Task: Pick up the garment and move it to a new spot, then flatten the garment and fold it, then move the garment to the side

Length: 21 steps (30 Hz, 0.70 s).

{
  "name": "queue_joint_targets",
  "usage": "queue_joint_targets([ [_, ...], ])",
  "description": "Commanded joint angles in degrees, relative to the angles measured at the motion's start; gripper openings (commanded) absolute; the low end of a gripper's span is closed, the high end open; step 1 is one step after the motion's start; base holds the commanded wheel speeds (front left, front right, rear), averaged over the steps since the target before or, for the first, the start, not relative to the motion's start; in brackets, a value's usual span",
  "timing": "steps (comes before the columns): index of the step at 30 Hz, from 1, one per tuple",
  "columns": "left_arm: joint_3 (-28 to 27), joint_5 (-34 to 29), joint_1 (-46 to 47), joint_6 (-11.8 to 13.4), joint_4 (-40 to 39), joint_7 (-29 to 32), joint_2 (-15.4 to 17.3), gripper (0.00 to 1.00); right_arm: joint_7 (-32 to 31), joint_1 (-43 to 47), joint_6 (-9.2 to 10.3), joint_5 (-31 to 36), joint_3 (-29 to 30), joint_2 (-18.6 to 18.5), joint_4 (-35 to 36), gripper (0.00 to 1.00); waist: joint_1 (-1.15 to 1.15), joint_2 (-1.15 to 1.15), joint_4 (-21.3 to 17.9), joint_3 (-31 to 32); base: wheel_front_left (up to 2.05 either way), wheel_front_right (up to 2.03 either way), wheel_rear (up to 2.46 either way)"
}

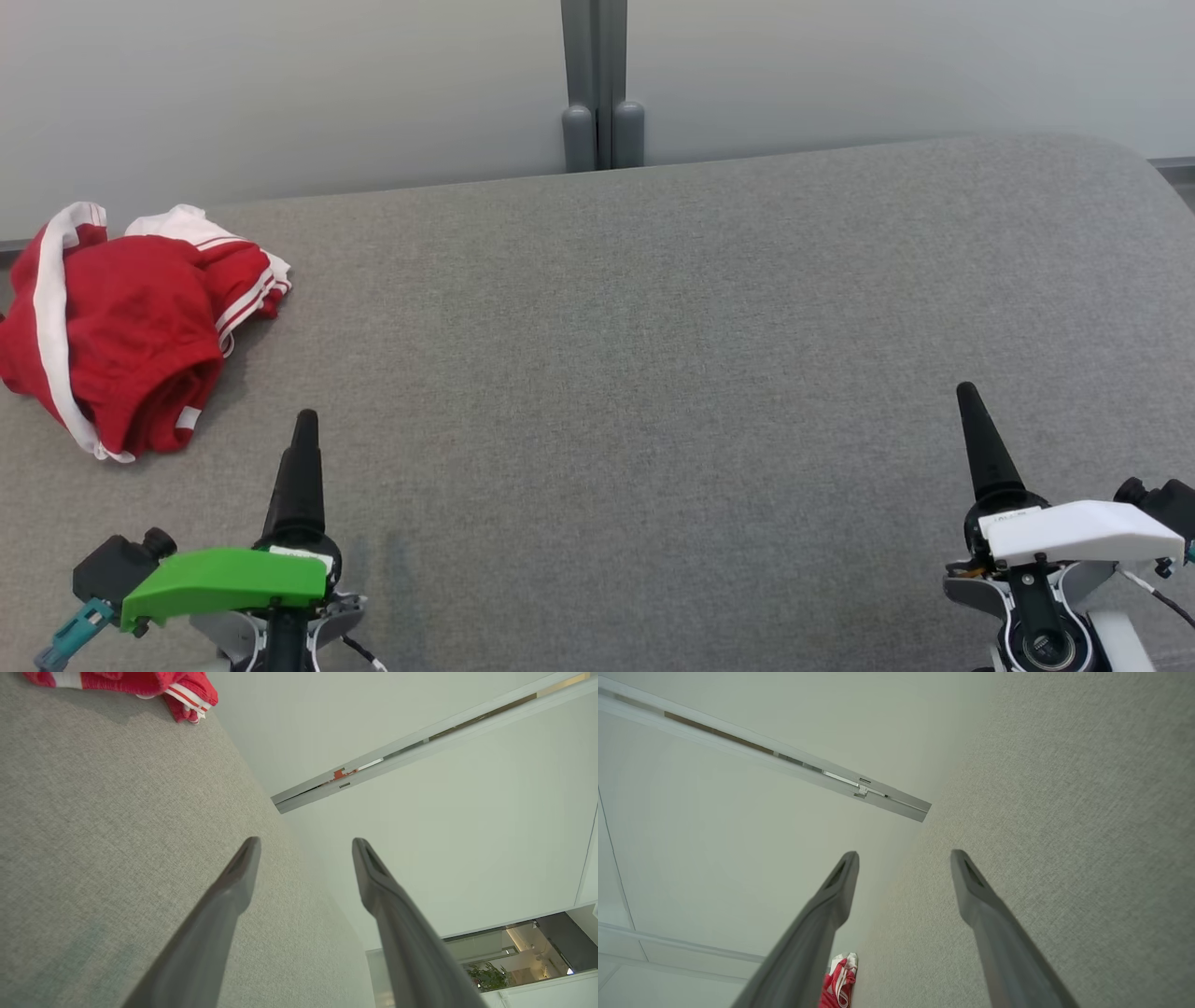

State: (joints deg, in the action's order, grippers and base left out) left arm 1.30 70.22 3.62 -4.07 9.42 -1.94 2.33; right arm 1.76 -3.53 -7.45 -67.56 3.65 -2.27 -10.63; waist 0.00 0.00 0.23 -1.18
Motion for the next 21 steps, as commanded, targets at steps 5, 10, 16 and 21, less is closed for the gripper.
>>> queue_joint_targets([
  [5, 1.3, -7.4, 1.2, 0.8, -1.5, -1.5, 0.4, 1.00, 1.6, -0.2, -0.03, 7.3, -0.7, -0.3, 2.1, 1.00, 0.00, 0.00, 0.0, -0.2, 0.00, 0.00, 0.00],
  [10, 2.3, -13.9, 0.8, 1.6, -1.8, -2.4, 0.4, 1.00, 2.5, 0.0, -0.03, 12.8, -1.3, -0.4, 2.6, 1.00, 0.00, 0.00, 0.0, -0.3, 0.00, 0.00, 0.00],
  [16, 3.0, -20.8, 0.2, 2.5, -1.8, -3.5, 0.4, 1.00, 3.7, 0.2, -0.03, 18.9, -2.1, -0.4, 2.9, 1.00, 0.00, 0.00, 0.0, -0.4, 0.00, 0.00, 0.00],
  [21, 3.6, -27.1, -0.3, 3.3, -1.2, -4.4, 0.5, 1.00, 4.6, 0.5, -0.03, 23.6, -2.7, -0.5, 2.9, 1.00, 0.00, 0.00, 0.0, -0.4, 0.00, 0.00, 0.00],
])
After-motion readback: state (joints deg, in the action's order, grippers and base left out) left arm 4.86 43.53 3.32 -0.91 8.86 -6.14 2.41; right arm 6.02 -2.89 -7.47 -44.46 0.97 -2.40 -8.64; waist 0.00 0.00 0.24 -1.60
